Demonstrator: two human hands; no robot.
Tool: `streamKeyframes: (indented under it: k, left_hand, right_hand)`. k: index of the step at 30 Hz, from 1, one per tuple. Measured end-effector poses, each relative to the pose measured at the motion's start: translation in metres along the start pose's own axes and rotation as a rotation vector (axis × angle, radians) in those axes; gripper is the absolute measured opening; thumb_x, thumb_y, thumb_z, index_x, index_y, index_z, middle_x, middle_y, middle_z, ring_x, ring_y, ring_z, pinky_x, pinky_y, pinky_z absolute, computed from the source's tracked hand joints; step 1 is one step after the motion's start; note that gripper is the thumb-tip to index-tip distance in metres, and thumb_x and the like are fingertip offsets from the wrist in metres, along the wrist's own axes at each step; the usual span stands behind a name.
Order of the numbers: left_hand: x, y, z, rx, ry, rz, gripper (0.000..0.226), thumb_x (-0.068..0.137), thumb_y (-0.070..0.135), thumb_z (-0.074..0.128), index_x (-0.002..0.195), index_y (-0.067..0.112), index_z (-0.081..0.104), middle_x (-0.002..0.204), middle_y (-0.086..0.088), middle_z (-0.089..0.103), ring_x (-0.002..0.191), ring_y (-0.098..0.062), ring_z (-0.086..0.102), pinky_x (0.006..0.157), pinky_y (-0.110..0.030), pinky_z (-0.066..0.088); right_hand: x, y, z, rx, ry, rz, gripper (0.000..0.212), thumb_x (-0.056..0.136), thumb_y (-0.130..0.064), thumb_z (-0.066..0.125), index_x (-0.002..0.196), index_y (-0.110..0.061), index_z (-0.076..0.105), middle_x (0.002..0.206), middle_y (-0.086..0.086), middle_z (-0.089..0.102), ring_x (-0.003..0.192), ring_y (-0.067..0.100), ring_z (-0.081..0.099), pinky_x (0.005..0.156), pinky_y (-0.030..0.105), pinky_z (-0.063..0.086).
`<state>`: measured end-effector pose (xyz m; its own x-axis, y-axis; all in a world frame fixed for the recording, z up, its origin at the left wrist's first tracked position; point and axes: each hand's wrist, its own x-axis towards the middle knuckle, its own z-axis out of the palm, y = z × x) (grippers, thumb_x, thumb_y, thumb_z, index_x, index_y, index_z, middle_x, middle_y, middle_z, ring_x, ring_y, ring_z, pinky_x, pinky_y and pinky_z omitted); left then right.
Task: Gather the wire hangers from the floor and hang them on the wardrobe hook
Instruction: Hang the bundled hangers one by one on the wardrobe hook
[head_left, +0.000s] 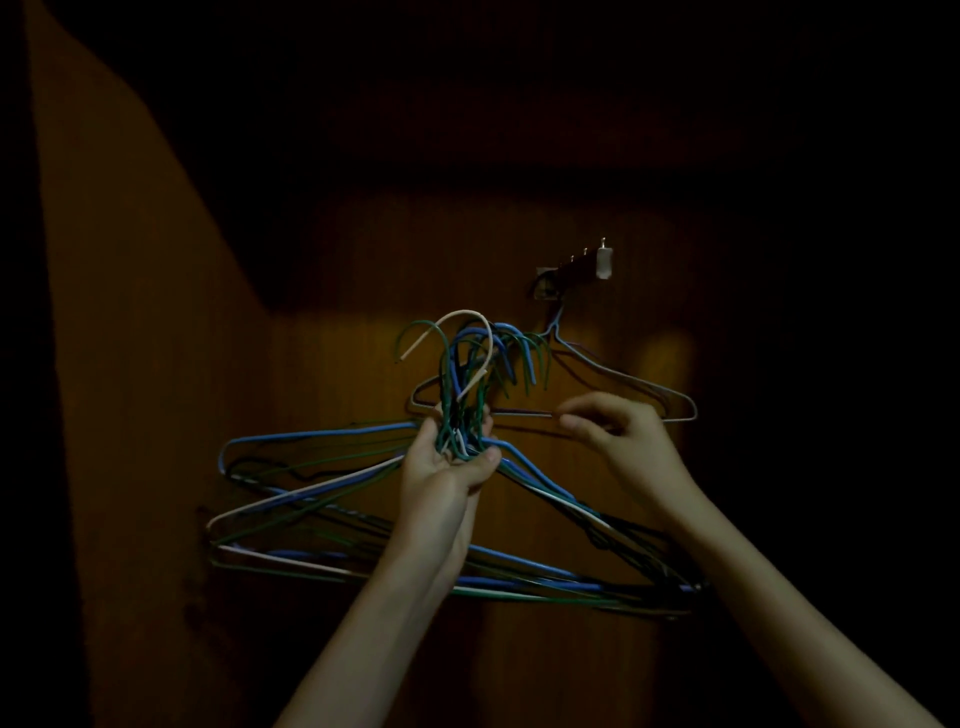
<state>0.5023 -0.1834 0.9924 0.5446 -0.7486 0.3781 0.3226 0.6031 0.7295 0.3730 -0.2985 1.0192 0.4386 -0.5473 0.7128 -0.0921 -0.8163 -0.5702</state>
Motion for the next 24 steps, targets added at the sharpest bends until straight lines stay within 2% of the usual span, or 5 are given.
streamKeyframes:
  k: [6,14,17,21,24]
  left_hand:
    - [-0.016,-0.003,0.007,-0.022,-0.016,-0.025,0.055,0.083,-0.024,0.043,0.124,0.012,0.043,0.105,-0.008,0.063,0.103,-0.018,0.06,0.09,-0.029,0.047]
    - [-0.037,-0.002,0.012,-0.021,-0.002,-0.048,0.073,0.082,-0.026,0.043,0.145,0.007,0.026,0.096,-0.005,0.062,0.089,-0.014,0.061,0.077,-0.024,0.048]
    - [-0.041,-0.002,0.01,-0.014,-0.013,-0.054,0.07,0.082,-0.025,0.043,0.144,0.004,0.028,0.105,-0.011,0.061,0.101,-0.021,0.06,0.083,-0.025,0.049]
    - [-0.046,0.001,0.01,-0.077,0.023,-0.037,0.074,0.083,-0.027,0.038,0.146,0.007,0.02,0.118,-0.018,0.054,0.117,-0.03,0.052,0.101,-0.037,0.039]
    - [-0.049,-0.001,0.009,-0.084,0.022,-0.041,0.072,0.083,-0.027,0.038,0.145,0.006,0.022,0.123,-0.022,0.053,0.117,-0.03,0.052,0.1,-0.037,0.039]
  right_hand:
    - [-0.032,-0.015,0.014,0.033,-0.194,0.097,0.011,0.088,-0.014,0.061,0.095,-0.011,0.07,0.08,-0.011,0.065,0.069,-0.007,0.058,0.065,0.007,0.044]
    - [-0.051,-0.02,0.009,0.166,-0.165,0.187,0.009,0.089,-0.014,0.059,0.093,-0.016,0.067,0.085,-0.005,0.065,0.076,0.006,0.058,0.065,0.012,0.044]
    - [-0.053,-0.022,0.002,0.207,-0.131,0.219,0.012,0.09,-0.011,0.057,0.089,-0.014,0.068,0.084,-0.004,0.067,0.074,0.007,0.059,0.062,0.019,0.048]
    - [-0.058,-0.02,-0.014,0.205,-0.085,0.236,0.015,0.091,-0.009,0.056,0.087,-0.014,0.069,0.07,-0.012,0.064,0.056,-0.002,0.051,0.051,0.013,0.043]
    - [-0.063,-0.017,-0.023,0.169,-0.069,0.276,0.014,0.09,-0.013,0.057,0.085,-0.02,0.068,0.063,-0.01,0.058,0.052,0.0,0.048,0.046,0.013,0.038]
